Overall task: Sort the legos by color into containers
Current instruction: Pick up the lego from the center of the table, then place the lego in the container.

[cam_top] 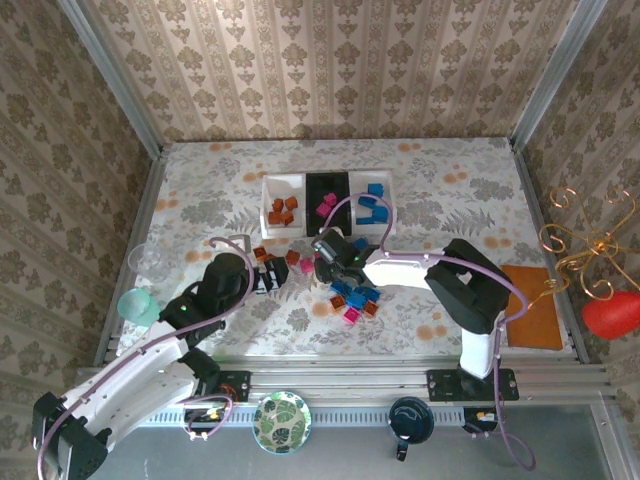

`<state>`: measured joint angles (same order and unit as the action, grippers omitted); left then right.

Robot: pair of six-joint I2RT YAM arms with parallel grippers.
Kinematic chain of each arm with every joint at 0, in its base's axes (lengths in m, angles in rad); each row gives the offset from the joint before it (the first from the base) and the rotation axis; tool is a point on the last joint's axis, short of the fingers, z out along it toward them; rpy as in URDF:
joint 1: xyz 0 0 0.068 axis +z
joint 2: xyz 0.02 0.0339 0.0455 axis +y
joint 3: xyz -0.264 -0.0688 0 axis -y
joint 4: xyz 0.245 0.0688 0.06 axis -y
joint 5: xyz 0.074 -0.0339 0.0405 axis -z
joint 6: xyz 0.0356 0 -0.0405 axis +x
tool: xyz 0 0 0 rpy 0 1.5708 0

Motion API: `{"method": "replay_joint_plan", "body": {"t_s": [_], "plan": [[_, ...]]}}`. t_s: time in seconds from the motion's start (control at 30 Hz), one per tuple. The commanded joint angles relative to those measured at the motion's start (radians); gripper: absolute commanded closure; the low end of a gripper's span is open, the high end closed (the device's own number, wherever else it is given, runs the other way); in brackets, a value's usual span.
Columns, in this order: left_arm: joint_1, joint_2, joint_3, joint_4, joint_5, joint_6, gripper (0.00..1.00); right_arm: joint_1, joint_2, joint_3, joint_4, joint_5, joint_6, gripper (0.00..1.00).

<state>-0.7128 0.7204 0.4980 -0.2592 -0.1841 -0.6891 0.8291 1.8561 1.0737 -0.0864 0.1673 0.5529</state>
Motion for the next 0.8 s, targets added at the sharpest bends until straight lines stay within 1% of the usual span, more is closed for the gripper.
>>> {"method": "replay_joint_plan", "body": {"t_s": [0.0, 0.1, 0.2, 0.3, 0.4, 0.57, 0.67, 0.7, 0.77], "plan": [[-0.003, -0.001, -0.016, -0.037, -0.020, -0.007, 0.00, -0.001, -0.124, -0.008, 0.022, -0.013, -0.066, 0.73], [-0.002, -0.003, -0.023, -0.037, -0.021, -0.014, 0.00, -0.025, -0.207, -0.008, 0.025, -0.019, -0.098, 0.74], [0.001, -0.004, -0.032, -0.030, -0.014, -0.022, 0.00, -0.088, -0.222, 0.030, 0.011, -0.047, -0.093, 0.75], [0.003, -0.003, -0.035, -0.028, -0.008, -0.031, 0.00, -0.150, -0.160, 0.106, -0.001, -0.081, -0.086, 0.75], [0.003, -0.007, -0.032, -0.037, -0.004, -0.036, 0.00, -0.190, -0.049, 0.223, -0.067, -0.063, -0.097, 0.75], [0.004, -0.027, -0.035, -0.065, -0.002, -0.043, 0.00, -0.227, 0.103, 0.415, -0.158, -0.053, -0.091, 0.73], [0.005, -0.029, -0.035, -0.082, 0.003, -0.045, 0.00, -0.234, 0.166, 0.515, -0.214, -0.030, -0.085, 0.67], [0.006, -0.029, -0.036, -0.086, 0.003, -0.047, 0.00, -0.235, 0.183, 0.545, -0.230, -0.026, -0.083, 0.62], [0.004, -0.029, -0.038, -0.087, 0.008, -0.049, 0.00, -0.237, 0.206, 0.594, -0.260, -0.026, -0.078, 0.49]]}}
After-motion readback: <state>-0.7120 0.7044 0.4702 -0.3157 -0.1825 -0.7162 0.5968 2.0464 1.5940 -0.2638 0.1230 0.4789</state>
